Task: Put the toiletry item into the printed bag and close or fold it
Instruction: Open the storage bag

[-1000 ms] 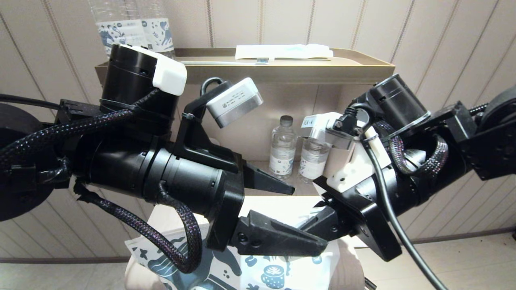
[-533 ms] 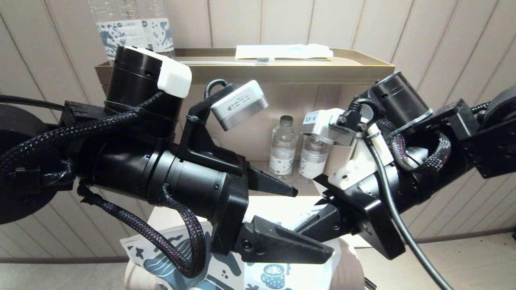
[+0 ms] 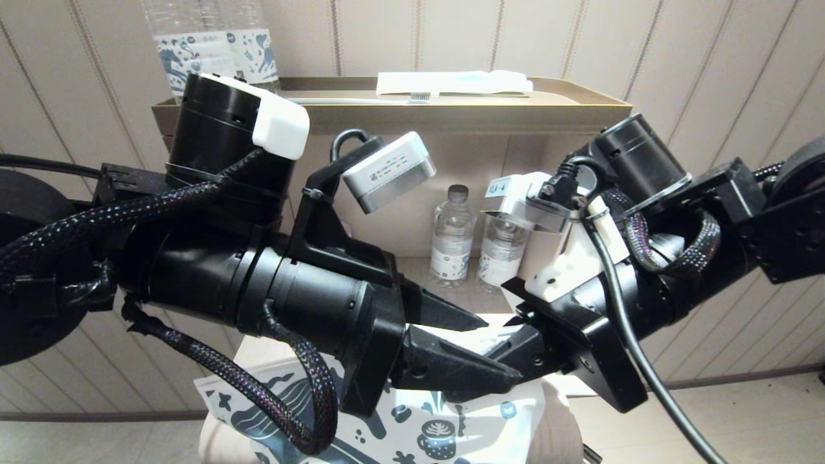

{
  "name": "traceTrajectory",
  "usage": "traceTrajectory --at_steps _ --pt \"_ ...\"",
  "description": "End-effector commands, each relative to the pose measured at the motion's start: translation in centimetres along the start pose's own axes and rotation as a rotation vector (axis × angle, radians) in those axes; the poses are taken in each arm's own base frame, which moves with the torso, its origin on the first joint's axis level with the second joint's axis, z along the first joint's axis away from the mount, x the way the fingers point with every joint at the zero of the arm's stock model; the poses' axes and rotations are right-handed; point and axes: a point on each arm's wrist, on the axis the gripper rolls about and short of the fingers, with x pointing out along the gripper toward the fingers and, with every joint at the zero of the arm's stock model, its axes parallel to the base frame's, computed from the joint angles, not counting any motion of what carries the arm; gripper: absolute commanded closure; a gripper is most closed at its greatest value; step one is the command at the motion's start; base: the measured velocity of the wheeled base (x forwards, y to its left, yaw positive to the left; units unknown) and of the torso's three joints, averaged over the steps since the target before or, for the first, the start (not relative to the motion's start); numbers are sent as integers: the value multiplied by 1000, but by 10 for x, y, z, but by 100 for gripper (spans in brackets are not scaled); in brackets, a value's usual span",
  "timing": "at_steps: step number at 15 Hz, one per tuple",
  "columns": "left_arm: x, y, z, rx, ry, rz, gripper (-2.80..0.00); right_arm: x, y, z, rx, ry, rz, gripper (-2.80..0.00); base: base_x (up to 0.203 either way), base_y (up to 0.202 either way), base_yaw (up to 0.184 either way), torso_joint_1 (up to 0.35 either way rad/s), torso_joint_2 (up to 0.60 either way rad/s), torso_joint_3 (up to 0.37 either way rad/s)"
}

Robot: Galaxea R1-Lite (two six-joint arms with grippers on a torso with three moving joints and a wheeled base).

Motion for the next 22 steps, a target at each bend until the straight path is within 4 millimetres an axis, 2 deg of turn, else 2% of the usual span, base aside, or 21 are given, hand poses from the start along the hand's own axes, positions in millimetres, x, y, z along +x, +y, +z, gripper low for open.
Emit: traceTrajectory --at_steps 1,11,14,22 --pt "-1 -3 1 3 -4 -7 0 1 -1 -1 4 3 9 0 0 0 0 0 0 0" --pt "0 -1 -1 -1 3 -8 0 1 0 -2 6 4 7 0 0 0 0 0 0 0" --pt "2 1 -7 -10 19 -1 0 -1 4 -4 -3 2 7 0 0 0 0 0 0 0" --pt "-8 10 -13 -30 17 42 0 -8 5 -10 9 0 -9 0 0 0 0 0 0 0"
